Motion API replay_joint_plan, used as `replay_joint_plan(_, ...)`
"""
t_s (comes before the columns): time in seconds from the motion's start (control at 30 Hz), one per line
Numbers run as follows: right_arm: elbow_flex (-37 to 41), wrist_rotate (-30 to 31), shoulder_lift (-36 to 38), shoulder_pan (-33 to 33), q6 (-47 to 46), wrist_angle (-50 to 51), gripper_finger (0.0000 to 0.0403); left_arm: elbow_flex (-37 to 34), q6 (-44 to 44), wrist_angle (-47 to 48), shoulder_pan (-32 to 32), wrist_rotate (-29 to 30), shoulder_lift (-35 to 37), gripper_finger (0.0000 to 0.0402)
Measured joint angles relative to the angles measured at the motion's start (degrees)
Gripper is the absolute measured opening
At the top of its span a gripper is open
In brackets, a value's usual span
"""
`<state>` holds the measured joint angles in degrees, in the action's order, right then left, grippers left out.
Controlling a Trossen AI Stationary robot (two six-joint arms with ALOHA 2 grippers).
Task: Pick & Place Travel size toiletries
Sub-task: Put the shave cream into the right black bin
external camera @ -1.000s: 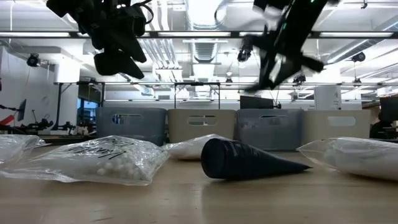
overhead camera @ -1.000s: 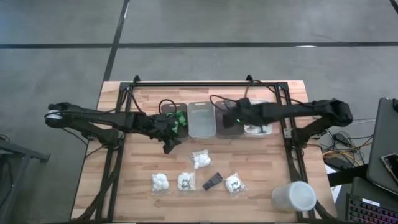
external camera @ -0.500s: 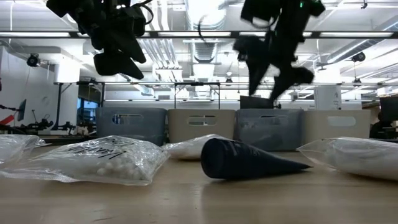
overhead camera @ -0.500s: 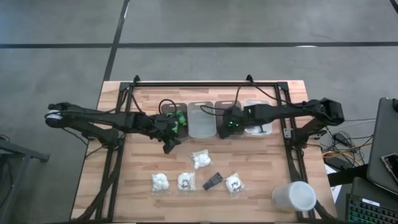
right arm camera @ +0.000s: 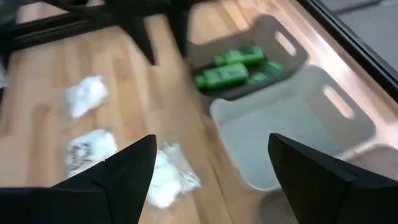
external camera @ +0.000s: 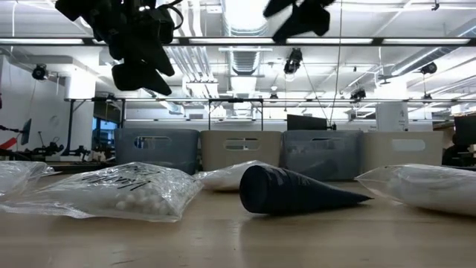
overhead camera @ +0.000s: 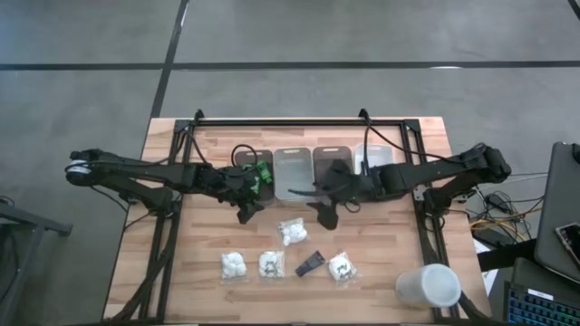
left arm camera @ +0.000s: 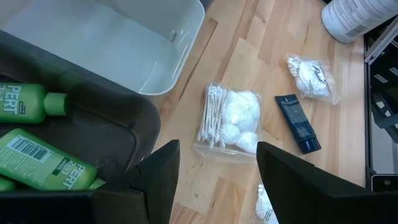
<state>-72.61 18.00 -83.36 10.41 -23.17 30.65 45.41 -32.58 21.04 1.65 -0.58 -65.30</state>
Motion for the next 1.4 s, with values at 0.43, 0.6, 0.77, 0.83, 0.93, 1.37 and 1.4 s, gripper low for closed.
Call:
replay_joint_plan(0.43, -3.1, -8.8, -4.5, 4.4, -3.7, -0.7, 0.0296, -0.1, 0.0, 0.0, 0.0, 0.0, 0.0, 0.0218)
replay_joint_plan(0.6, -3.0, -21.7, -10.5, 5.7, -0.9, -1.3, 0.0271, -0.2, 0.0, -0.1, 0.0, 0.0, 0.0, 0.0218)
replay_joint_plan(0.77, -3.5, -27.0, -17.8, 8.1, 2.5, -0.6, 0.0245, -0.2, -0.3, -0.4, 0.0, 0.0, 0.0, 0.0218)
replay_joint_plan(0.83, -4.6, -27.0, -20.5, 8.9, 1.1, -0.7, 0.0233, -0.2, -0.3, -0.4, 0.0, 0.0, 0.0, 0.0218)
replay_joint_plan(0.93, -6.3, -27.0, -23.5, 10.0, 1.0, -0.8, 0.0215, -0.3, -0.3, -0.4, 0.0, 0.0, 0.0, 0.0218)
replay_joint_plan(1.37, -10.4, -19.5, -29.4, 13.6, 7.9, -1.0, 0.0274, -0.7, -0.4, -0.3, 0.0, 0.0, 0.0, 0.0218)
replay_joint_plan(1.4, -10.5, -19.5, -30.0, 13.6, 9.0, -0.8, 0.0286, -0.7, -0.4, -0.4, 0.0, 0.0, 0.0, 0.0218)
